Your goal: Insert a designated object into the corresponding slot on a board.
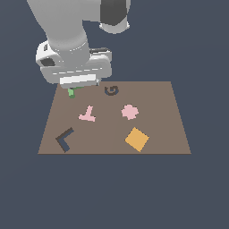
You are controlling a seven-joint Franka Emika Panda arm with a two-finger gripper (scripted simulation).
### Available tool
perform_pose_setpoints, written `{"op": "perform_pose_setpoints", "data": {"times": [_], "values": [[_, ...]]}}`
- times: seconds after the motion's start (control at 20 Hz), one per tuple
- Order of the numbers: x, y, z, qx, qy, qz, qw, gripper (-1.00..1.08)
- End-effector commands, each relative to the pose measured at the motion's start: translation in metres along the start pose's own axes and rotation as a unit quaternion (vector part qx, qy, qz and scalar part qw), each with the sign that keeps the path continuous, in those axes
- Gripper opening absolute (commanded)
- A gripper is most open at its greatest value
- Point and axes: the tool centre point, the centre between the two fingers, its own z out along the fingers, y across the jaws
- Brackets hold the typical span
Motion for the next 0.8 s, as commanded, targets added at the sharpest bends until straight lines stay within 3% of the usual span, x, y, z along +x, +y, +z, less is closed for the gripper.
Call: {"op": "perform_pose_setpoints", "data": {"times": [0.0, 0.75], "values": [[-0.008, 0.011, 0.009, 0.000, 0.002, -0.016, 0.9999, 1.00], [-0.026, 0.043, 0.033, 0.002, 0.006, -0.058, 0.9983, 1.00]]}}
